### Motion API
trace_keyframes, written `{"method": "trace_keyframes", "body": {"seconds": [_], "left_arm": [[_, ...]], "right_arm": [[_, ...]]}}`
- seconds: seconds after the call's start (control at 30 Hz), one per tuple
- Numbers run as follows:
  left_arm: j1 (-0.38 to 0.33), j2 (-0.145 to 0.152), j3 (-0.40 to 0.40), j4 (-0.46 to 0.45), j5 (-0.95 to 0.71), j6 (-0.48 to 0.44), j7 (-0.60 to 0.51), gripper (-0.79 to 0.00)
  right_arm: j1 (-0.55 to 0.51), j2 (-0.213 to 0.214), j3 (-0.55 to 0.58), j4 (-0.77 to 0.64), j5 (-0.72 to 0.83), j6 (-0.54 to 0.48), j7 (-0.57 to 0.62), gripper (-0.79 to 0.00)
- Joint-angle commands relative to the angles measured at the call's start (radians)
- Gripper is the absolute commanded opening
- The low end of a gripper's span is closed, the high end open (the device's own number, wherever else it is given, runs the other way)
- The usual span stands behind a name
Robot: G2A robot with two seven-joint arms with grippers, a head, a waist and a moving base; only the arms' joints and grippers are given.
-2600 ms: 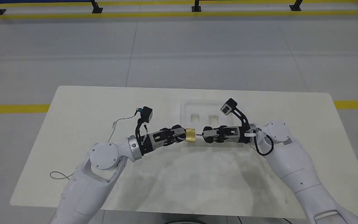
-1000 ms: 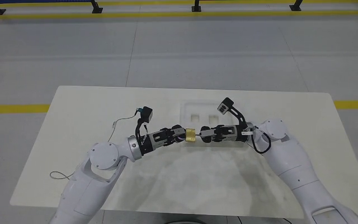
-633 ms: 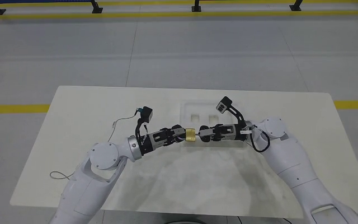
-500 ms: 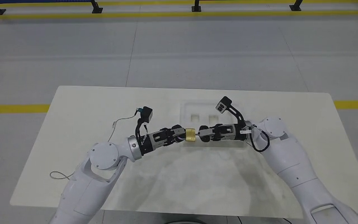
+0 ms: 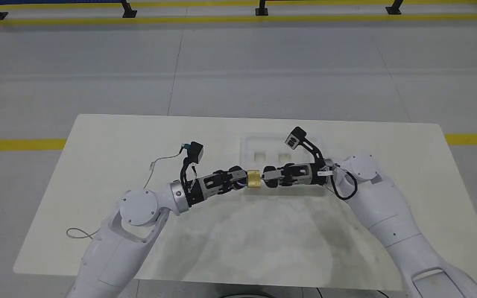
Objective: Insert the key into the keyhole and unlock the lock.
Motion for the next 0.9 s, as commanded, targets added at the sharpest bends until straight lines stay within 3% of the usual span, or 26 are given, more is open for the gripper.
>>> {"method": "trace_keyframes", "body": {"seconds": [0.0,0.87], "left_arm": [[0.0,0.0,0.0,0.0,0.0,0.0,0.0,-0.785],[0.0,0.0,0.0,0.0,0.0,0.0,0.0,-0.785]], "right_arm": [[0.002,-0.001,-0.002,0.002,0.002,-0.001,0.001,-0.785],[0.005,-0.006,-0.008,0.011,-0.002,0.004,0.007,-0.767]]}}
